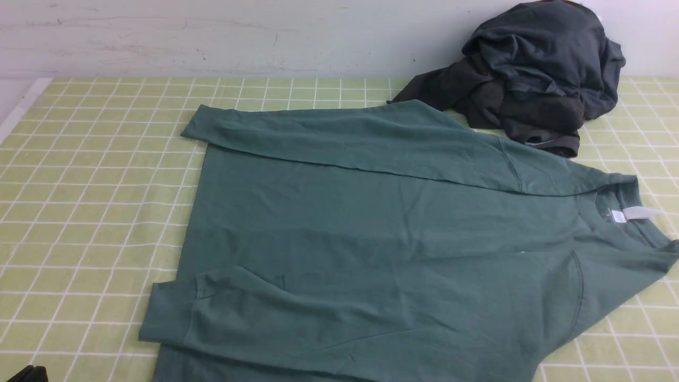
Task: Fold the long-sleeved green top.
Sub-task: Use the left arm to clamp the cuff closest to it
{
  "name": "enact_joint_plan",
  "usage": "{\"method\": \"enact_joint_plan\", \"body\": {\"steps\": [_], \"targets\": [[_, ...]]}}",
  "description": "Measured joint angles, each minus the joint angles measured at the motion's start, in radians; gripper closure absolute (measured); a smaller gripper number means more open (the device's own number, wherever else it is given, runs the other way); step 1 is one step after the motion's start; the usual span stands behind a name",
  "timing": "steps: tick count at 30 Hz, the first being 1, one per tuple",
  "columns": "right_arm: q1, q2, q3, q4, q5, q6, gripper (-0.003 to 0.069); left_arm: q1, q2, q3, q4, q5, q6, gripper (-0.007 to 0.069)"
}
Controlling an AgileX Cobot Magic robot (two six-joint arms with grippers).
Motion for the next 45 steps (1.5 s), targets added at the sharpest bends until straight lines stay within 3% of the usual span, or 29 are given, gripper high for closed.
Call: {"method": "enact_joint_plan", "body": {"steps": [37,43,45], "targets": [[0.000,0.000,0.002,0.000,-0.039,0.000,0.0673,0.000,0.000,0.000,0.007,-0.013,0.001,0.0627],[0.000,0.000,0.004,0.001,-0.369,0.013,0.0673,0.000,0.000,0.010,0.007,-0.256,0.001,0.0627],[0.000,0.000,0.004,0.003,-0.599,0.070,0.0673,0.000,0.000,0.010,0.007,-0.401,0.001,0.0627]]}}
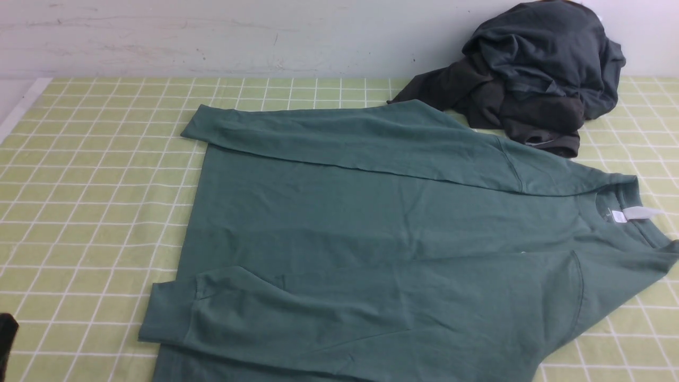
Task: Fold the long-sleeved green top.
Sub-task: Use the left arm to clamp the cuff closest to it
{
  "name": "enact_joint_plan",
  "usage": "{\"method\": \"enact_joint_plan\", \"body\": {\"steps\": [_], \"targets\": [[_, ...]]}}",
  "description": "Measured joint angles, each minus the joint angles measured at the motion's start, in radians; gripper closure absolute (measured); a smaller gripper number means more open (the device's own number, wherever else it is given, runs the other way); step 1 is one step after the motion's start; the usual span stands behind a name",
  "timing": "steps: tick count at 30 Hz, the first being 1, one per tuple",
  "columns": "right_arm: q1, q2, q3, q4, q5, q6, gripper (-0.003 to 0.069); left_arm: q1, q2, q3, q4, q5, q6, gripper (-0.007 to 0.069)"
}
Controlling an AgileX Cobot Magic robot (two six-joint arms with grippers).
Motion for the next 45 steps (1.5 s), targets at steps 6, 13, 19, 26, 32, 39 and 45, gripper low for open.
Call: {"method": "enact_joint_plan", "body": {"steps": [6,13,19,26,32,39,45], "targets": [[0.000,0.000,0.000,0.018,-0.240,0.115,0.0673,0.000,0.005,-0.003,0.000,-0.331,-0.121,0.0627],[0.000,0.170,-0.249,-0.010,-0.083,0.084,0.0673,0.000,0.261,-0.406,0.059,-0.010,-0.293,0.0627],[0.000,0.483,-0.516,-0.141,0.320,0.043,0.0673,0.000,0.668,-0.626,0.107,0.252,-0.310,0.0627],[0.065,0.839,-0.564,-0.040,0.833,-0.047,0.0673,-0.063,1.151,-0.668,-0.060,0.509,-0.240,0.0618],[0.206,1.023,-0.564,0.093,0.863,-0.272,0.0673,-0.066,1.483,-0.774,-0.172,0.562,-0.140,0.0451],[0.292,1.088,-0.569,0.221,0.805,-0.391,0.0673,-0.066,1.760,-0.999,-0.082,0.726,-0.150,0.0227],[0.292,1.088,-0.571,0.234,0.801,-0.402,0.0673,-0.066,1.800,-1.060,-0.024,0.784,-0.176,0.0225]]}}
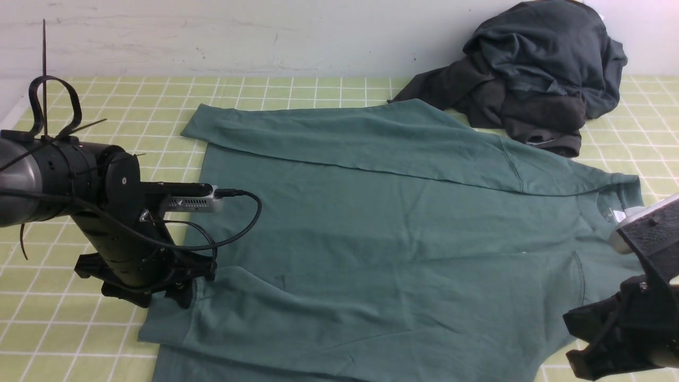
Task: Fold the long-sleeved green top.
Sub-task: Use the left arm to clamp the cuff closest to it, then use the left arm to drag and place the cuff at the centered position on the left edge of the fabric
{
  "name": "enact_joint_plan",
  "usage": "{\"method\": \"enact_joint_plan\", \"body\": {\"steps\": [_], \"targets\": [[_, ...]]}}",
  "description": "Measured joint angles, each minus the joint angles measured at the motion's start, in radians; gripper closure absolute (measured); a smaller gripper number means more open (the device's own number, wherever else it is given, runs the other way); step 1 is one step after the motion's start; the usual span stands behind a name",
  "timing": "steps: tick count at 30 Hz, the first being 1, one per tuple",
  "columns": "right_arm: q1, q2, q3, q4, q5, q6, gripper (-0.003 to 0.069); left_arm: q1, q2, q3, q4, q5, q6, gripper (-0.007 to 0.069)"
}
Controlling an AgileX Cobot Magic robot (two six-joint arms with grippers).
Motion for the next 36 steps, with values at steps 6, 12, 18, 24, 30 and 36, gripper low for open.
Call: {"method": "enact_joint_plan", "body": {"steps": [6,12,18,24,30,36], "targets": [[0.000,0.000,0.000,0.018,-0.007,0.000,0.0673,0.000,0.002,-0.001,0.037,0.004,-0.019,0.0288],[0.000,0.000,0.000,0.021,-0.008,0.000,0.0673,0.000,0.002,-0.001,0.097,-0.003,-0.079,0.0334],[0.000,0.000,0.000,0.043,-0.008,0.000,0.0673,0.000,0.003,-0.001,0.102,-0.017,-0.089,0.0293],[0.000,0.000,0.000,0.069,-0.009,0.000,0.0673,0.000,0.027,-0.008,0.096,-0.034,-0.089,0.0356],[0.000,0.000,0.000,0.072,-0.009,0.000,0.0673,-0.011,0.034,-0.020,0.080,-0.037,-0.089,0.0596],[0.000,0.000,0.000,0.072,-0.009,0.000,0.0673,-0.063,-0.057,-0.101,0.138,-0.009,-0.078,0.0619]]}}
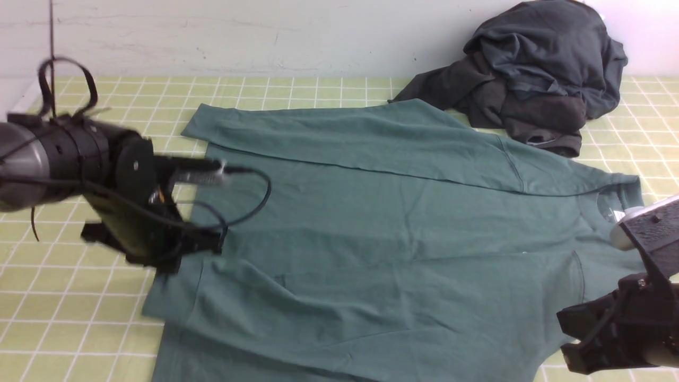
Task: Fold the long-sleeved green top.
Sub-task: Use the left arm to drag and place the cuff at the centered position on the left edge of the fabric, then use the left arm to clamp the cuff farthest from it
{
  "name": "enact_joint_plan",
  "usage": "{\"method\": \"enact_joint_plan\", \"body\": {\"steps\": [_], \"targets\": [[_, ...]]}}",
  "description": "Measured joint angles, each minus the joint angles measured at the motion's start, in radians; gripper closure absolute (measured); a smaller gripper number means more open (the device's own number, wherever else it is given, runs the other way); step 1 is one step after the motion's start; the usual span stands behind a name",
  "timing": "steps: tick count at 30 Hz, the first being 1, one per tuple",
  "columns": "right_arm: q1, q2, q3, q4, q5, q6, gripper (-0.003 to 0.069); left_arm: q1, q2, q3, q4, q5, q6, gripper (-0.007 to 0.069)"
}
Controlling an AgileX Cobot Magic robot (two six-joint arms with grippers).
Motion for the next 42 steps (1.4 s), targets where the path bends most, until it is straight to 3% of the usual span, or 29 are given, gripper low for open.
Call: {"method": "enact_joint_plan", "body": {"steps": [9,18,24,26,31,35,42], "targets": [[0.000,0.000,0.000,-0.006,-0.008,-0.005,0.0673,-0.032,-0.058,-0.229,0.091,-0.096,0.023,0.0619],[0.000,0.000,0.000,-0.050,-0.024,-0.005,0.0673,0.037,0.198,-0.373,0.100,-0.073,0.036,0.0608],[0.000,0.000,0.000,-0.053,-0.044,-0.005,0.0673,0.048,0.386,-0.575,0.117,0.087,0.076,0.0482],[0.000,0.000,0.000,-0.053,-0.047,-0.005,0.0673,0.081,0.469,-0.722,0.110,0.132,0.069,0.0379],[0.000,0.000,0.000,-0.054,-0.052,-0.006,0.0673,0.169,0.631,-1.039,-0.059,0.196,0.071,0.0251],[0.000,0.000,0.000,-0.054,-0.055,-0.007,0.0673,0.219,0.778,-1.210,-0.154,0.176,0.072,0.0226],[0.000,0.000,0.000,-0.054,-0.056,-0.007,0.0673,0.230,0.928,-1.326,-0.146,0.028,0.076,0.0254]]}}
